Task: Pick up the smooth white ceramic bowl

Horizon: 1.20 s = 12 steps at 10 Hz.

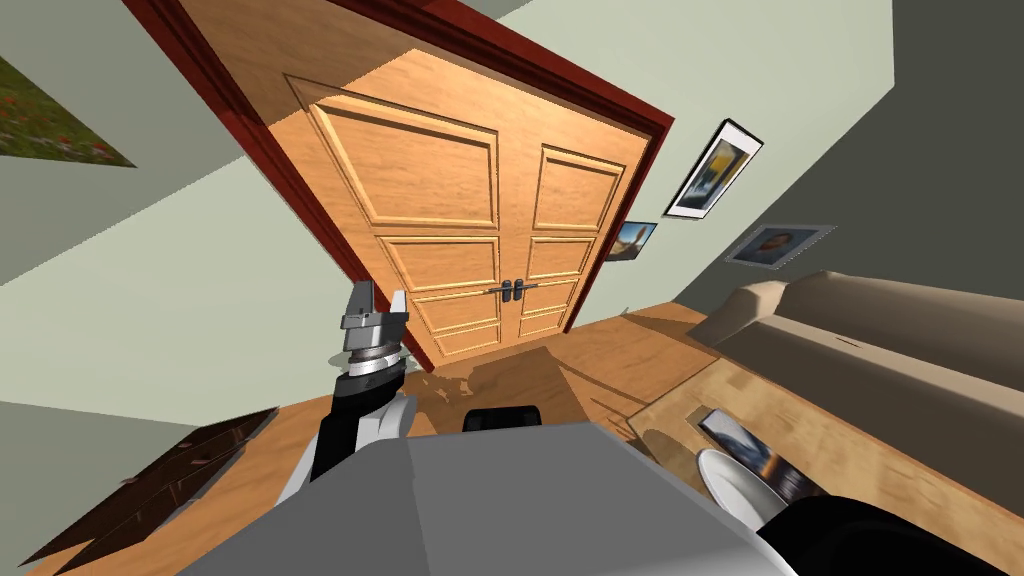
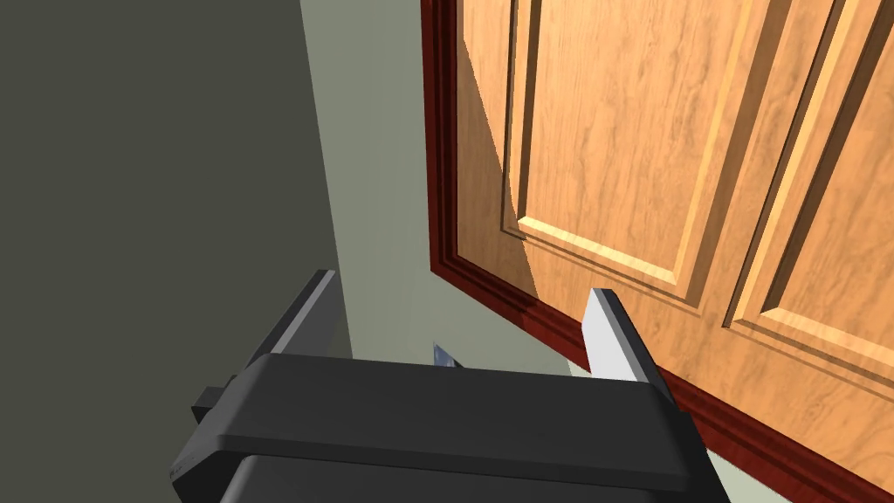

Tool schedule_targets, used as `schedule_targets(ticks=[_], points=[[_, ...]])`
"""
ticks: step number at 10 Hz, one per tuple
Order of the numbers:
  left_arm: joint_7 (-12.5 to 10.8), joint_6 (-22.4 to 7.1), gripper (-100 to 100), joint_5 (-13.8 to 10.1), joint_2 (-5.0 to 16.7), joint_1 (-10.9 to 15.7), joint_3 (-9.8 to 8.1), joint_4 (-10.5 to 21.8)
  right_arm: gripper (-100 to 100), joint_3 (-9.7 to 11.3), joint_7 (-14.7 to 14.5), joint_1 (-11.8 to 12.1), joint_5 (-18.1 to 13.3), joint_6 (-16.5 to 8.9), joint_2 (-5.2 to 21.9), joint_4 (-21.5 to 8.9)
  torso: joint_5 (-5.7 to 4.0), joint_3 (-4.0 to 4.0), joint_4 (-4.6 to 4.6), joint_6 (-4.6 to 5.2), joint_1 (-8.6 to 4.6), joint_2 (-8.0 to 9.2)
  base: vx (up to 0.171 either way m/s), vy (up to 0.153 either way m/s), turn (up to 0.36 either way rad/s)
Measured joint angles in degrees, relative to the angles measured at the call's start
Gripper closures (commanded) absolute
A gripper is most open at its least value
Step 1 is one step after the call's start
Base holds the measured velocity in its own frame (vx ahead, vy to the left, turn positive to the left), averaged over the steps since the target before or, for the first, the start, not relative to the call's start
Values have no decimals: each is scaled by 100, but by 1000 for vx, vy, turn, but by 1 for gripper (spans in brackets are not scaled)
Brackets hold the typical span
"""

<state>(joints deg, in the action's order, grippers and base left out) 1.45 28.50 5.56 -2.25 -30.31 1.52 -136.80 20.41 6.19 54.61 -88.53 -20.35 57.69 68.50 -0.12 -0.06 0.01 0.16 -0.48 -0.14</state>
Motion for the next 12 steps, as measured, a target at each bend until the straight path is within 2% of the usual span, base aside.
schedule_targets(ticks=[1,2,3,5,6,8,9,10,11,12], points=[[0,0,0,0,0,0,0,0,-100,63,-4,-47,-77,42,-22,-34,-1,-1,0,0,-5,-2,-7,-24,21],[0,0,0,0,0,-1,0,0,0,70,-6,-52,-85,52,-24,-38,0,-3,-1,2,2,-5,0,0,0],[0,0,0,0,0,-1,0,0,-100,69,-5,-52,-84,51,-24,-38,2,-4,-2,2,9,-7,-96,27,170],[0,0,0,0,-1,1,1,0,-100,91,-374,-341,337,260,-42,-298,6,18,7,3,25,32,-161,39,132],[0,0,0,0,-1,2,1,0,-100,172,-504,-525,468,384,-42,-492,6,30,11,0,24,53,-144,43,73],[0,0,0,0,0,0,0,0,-100,224,-624,-789,697,499,-41,-794,5,14,6,5,21,22,-80,36,78],[0,0,0,0,-1,1,1,0,-100,248,-784,-950,901,616,-40,-947,6,16,6,-2,25,29,-112,36,92],[0,0,0,0,-1,0,0,0,-100,250,-1076,-1072,1218,704,-25,-1038,6,18,7,4,23,30,-46,12,-18],[0,0,0,0,0,0,0,0,-100,263,-1139,-1142,1299,733,-30,-1129,4,10,4,6,16,16,-115,39,178],[0,0,0,0,-1,1,1,0,-100,314,-1236,-1321,1425,850,-52,-1317,5,16,6,-1,22,29,-133,40,86]])
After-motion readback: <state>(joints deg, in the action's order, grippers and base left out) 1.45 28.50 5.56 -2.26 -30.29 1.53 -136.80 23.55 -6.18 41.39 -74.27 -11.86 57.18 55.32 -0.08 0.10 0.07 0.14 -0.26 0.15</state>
